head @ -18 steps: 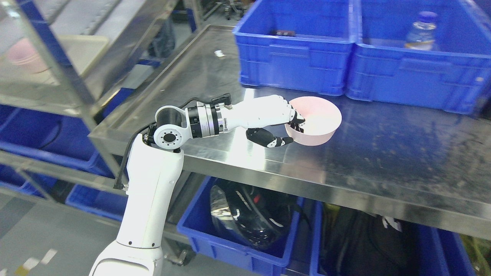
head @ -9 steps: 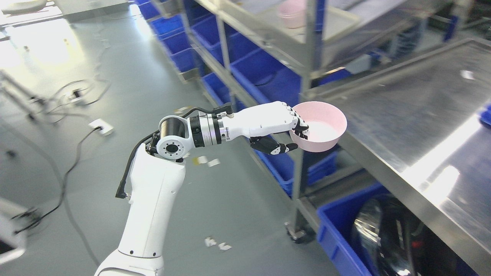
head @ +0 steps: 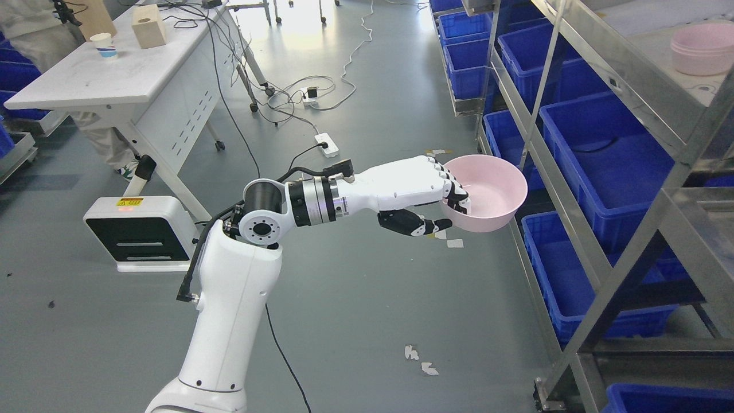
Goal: Stack pink IKEA bowl on shelf middle layer
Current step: 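Hold the pink bowl in the left hand while turning toward the shelf rack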
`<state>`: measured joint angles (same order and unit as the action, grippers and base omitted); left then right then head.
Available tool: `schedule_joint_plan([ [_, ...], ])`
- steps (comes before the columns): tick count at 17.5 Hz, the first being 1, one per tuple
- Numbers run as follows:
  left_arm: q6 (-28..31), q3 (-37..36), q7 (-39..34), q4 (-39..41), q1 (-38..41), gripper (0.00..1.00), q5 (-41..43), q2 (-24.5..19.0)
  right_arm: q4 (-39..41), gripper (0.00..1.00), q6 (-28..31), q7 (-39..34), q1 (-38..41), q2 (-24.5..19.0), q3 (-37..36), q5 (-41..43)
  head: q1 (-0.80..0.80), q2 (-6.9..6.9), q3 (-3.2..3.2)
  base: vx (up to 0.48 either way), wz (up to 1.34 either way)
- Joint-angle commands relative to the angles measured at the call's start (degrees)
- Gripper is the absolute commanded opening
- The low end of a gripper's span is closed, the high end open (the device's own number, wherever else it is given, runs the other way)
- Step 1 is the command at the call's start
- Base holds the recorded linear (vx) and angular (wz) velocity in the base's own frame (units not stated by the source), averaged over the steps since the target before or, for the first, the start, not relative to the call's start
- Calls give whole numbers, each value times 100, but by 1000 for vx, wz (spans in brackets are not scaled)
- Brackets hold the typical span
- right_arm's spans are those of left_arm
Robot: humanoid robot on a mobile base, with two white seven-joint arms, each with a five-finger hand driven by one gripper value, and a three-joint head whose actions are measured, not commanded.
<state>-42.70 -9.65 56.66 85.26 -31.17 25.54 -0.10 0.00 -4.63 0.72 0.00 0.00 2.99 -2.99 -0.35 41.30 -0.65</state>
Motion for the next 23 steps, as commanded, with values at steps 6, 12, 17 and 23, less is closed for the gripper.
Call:
schedule_joint_plan([
  [6,-10,-55,-15,131,50,1,4,-90,100,100,-3,33,26,100,0,0,0,0,0,71,220],
  [12,-19,-99,-23,140,137,1,4,-90,100,100,-3,33,26,100,0,0,0,0,0,189,151],
  [17,-88,-177,-23,175,164,1,4,-90,100,100,-3,33,26,100,0,0,0,0,0,358,12],
  [23,-107,-257,-23,175,173,1,4,-90,100,100,-3,33,18,100,0,0,0,0,0,452,-55],
])
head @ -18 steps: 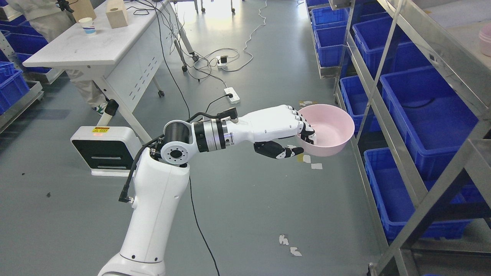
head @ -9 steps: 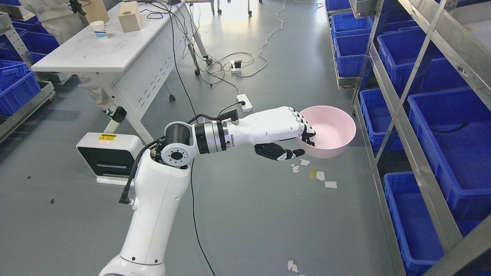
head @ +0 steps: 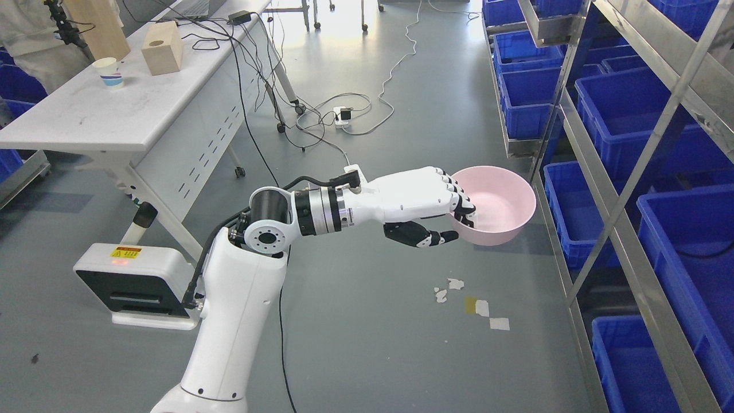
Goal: Stack pink IKEA bowl on shelf middle layer
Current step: 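Hold the pink bowl in the left hand while turning toward the shelf rack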
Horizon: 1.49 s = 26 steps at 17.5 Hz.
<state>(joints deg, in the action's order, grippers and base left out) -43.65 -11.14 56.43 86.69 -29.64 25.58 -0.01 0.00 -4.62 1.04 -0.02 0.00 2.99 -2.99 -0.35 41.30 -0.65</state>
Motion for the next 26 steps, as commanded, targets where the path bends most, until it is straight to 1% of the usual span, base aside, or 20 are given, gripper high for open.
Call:
schedule_joint_plan([
  [1,-12,-108,0,32,19,2,0,-99,100,100,-4,1,28,100,0,0,0,0,0,440,0],
  [14,-135,-143,-132,32,11,2,-9,-99,100,100,-4,1,28,100,0,0,0,0,0,388,7],
  [17,-135,-257,-150,32,-7,2,-26,-99,100,100,-4,1,28,100,0,0,0,0,0,323,63],
  [18,-135,-318,-254,41,-33,2,-114,-99,100,100,-4,1,19,100,0,0,0,0,0,291,69],
  [20,-135,-485,-474,93,-164,3,-377,-99,100,100,-4,1,28,100,0,0,0,0,0,277,69],
  [22,-135,-687,-484,137,-279,3,-536,-99,100,100,-4,1,28,100,0,0,0,0,0,244,40],
  [24,-135,-723,-501,146,-411,3,-571,-99,100,100,-4,1,28,100,0,0,0,0,0,207,6],
  [25,-135,-723,-510,146,-603,3,-685,-99,100,100,-4,1,28,100,0,0,0,0,0,189,0],
  [26,-135,-714,-510,146,-996,3,-869,-99,100,100,-4,1,28,100,0,0,0,0,0,163,9],
])
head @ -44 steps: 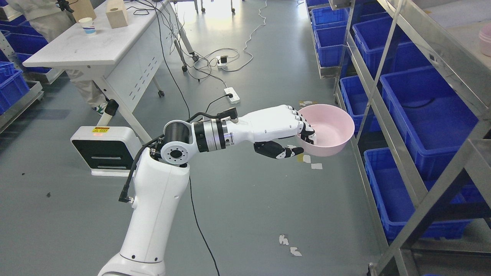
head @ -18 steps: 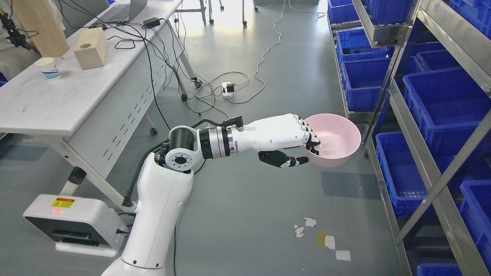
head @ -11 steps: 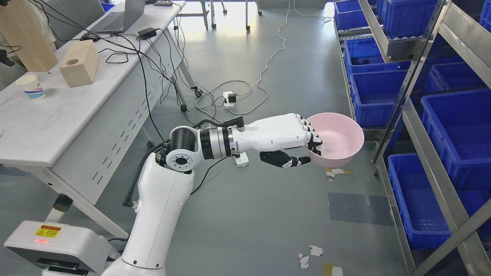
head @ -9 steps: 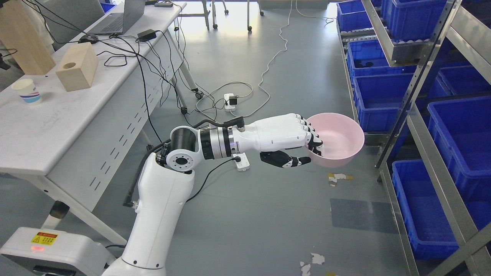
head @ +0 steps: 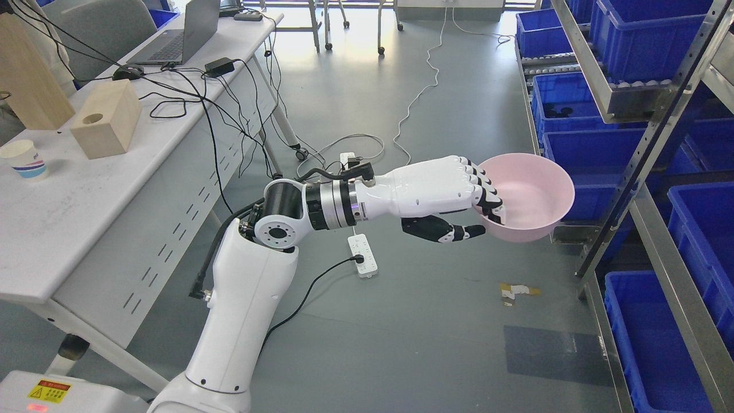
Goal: Stack pink IKEA bowl on shelf middle layer
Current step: 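Hold the pink bowl in the left hand while turning toward the shelf rack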
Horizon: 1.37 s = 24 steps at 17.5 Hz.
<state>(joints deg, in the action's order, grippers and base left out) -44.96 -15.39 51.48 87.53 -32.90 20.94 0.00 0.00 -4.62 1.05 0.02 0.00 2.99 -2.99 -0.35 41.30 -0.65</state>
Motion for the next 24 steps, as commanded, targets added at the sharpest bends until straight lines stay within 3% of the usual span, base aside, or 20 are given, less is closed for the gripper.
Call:
schedule_joint_plan([
  [1,5,-289,-15,45,-839,3,-432,-100,100,100,-4,1,15,100,0,0,0,0,0,129,6],
  [15,66,-245,46,-131,-1500,3,-538,-100,100,100,-4,1,24,100,0,0,0,0,0,44,-83],
  [19,172,-96,142,-350,-1737,3,-468,-100,100,100,-4,1,15,100,0,0,0,0,0,-32,-656],
  [24,189,326,380,-754,-1825,3,393,-100,100,100,-4,1,24,100,0,0,0,0,0,-5,-1433],
])
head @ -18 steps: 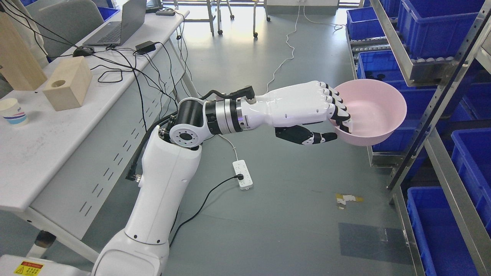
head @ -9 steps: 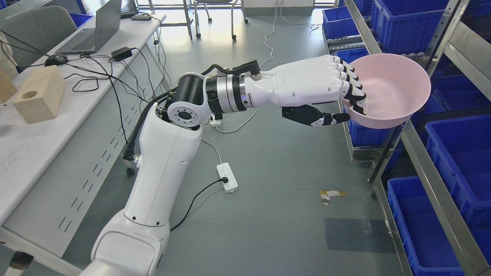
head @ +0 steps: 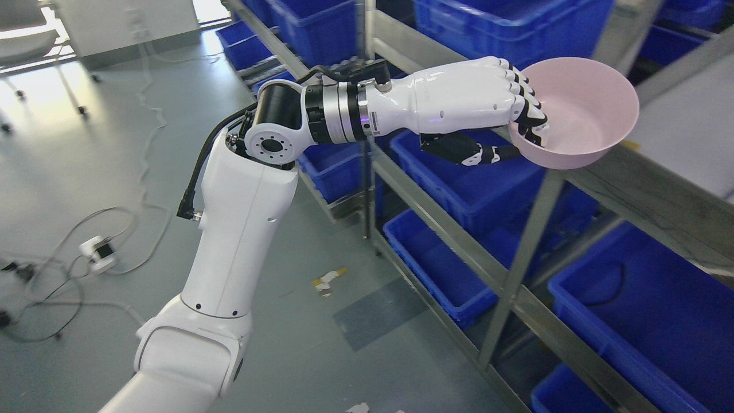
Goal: Stack pink IKEA bowl on shelf middle layer
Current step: 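Lower the pink bowl onto the pink bowl on the middle-shelf tray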
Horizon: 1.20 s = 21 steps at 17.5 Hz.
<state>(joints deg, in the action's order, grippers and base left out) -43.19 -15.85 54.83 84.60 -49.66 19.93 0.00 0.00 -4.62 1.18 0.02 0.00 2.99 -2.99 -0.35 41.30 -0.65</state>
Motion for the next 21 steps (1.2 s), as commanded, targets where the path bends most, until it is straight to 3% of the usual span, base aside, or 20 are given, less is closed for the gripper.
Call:
schedule_joint_plan([
  [1,13,433,46,-523,-236,3,563,-100,100,100,-4,-12,15,100,0,0,0,0,0,15,-1722],
  [6,-5,425,81,-1357,-886,3,2011,-100,100,100,-4,-12,24,100,0,0,0,0,0,30,-1598],
  [11,-31,758,107,-1411,-949,3,2883,-100,100,100,-4,-12,24,100,0,0,0,-1,0,62,-1019],
  [18,-128,724,169,-1481,-659,3,2893,-100,100,100,-4,-12,24,100,0,0,0,-1,0,47,-271],
  [21,-181,733,143,-1876,-694,4,2893,-100,100,100,-4,-12,24,100,0,0,0,-1,0,7,-40],
])
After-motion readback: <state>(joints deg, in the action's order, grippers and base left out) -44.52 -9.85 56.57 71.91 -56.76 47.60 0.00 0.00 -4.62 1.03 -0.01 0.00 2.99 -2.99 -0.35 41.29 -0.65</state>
